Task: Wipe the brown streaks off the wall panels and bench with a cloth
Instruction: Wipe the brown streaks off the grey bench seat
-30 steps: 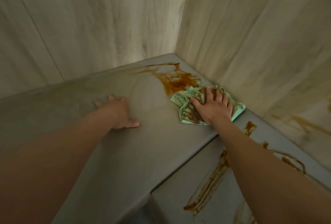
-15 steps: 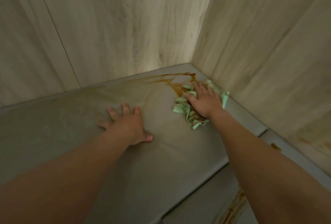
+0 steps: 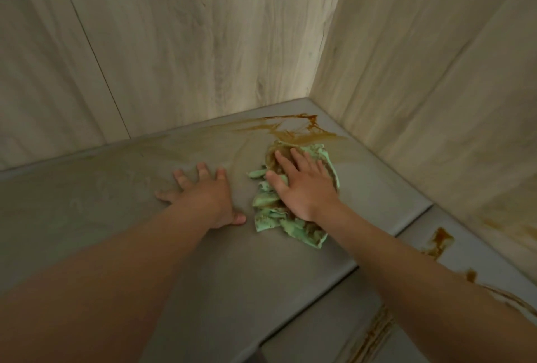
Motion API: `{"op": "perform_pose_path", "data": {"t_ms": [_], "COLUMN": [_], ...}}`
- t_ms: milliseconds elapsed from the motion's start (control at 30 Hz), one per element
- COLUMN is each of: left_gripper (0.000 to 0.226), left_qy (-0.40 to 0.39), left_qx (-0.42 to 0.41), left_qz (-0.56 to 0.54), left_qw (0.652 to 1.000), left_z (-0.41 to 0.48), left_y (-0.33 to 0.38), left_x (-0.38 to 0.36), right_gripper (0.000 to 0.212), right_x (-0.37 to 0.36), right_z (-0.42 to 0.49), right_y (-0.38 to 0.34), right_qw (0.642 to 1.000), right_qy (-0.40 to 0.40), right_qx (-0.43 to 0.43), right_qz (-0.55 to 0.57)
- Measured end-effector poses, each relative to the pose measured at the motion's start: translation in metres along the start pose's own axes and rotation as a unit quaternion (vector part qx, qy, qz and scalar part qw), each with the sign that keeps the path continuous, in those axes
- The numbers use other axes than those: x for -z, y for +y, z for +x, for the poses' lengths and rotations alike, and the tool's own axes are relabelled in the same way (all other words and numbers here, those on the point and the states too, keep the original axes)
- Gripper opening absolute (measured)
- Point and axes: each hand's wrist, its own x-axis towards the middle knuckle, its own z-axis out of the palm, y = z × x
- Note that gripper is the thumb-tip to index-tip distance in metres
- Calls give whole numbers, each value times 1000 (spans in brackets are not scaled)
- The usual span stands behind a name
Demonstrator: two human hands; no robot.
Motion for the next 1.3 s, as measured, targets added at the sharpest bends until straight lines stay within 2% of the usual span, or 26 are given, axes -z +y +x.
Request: {"op": "perform_pose_path", "data": {"t_ms": [167, 267, 433, 500, 600, 667, 700, 867, 1000, 1133, 1200, 1300], "left_gripper": [126, 127, 129, 129, 128, 128, 128, 128, 126, 126, 126, 125], "left_qy": [0, -6, -17, -21, -23, -27, -28, -28, -21, -17, -15, -8], "left_qx": [-3, 0, 6, 2, 1, 3, 2, 2, -6, -6, -5, -9], "left_qz": [-6, -2, -4, -7, -7, -7, -8, 1, 7, 17, 11, 3], "left_qw": [1000, 1000, 1000, 1000, 1000, 1000, 1000, 1000, 1000, 1000, 1000, 1000], "left_z": [2, 1, 2, 2, 4, 3, 3, 1, 3, 3, 4, 2], "left_y": [-1, 1, 2, 3, 2, 0, 0, 2, 1, 1, 1, 1], "left_x": [1, 1, 1, 1, 0, 2, 2, 5, 3, 1, 1, -1], "right_gripper": [80, 80, 78, 74, 65, 63, 63, 76, 80, 82, 81, 70], "right_x": [20, 30, 35, 29, 13, 11, 13, 29, 38, 38, 33, 14], "right_z": [43, 71, 107, 106, 81, 70, 74, 139, 178, 191, 184, 157], "right_y": [64, 87, 66, 33, -12, -7, 3, 62, 65, 39, 15, -19], "right_qw": [995, 994, 993, 998, 990, 983, 986, 996, 992, 987, 993, 990], "right_qy": [30, 32, 20, 6, -28, -27, -13, 41, 43, 41, 32, 27], "right_qx": [-96, -101, -111, -48, 131, 177, 161, -68, -116, -157, -108, 106], "right_qz": [-26, -27, -25, -28, -44, -38, -33, -44, -23, -2, -25, -88]}}
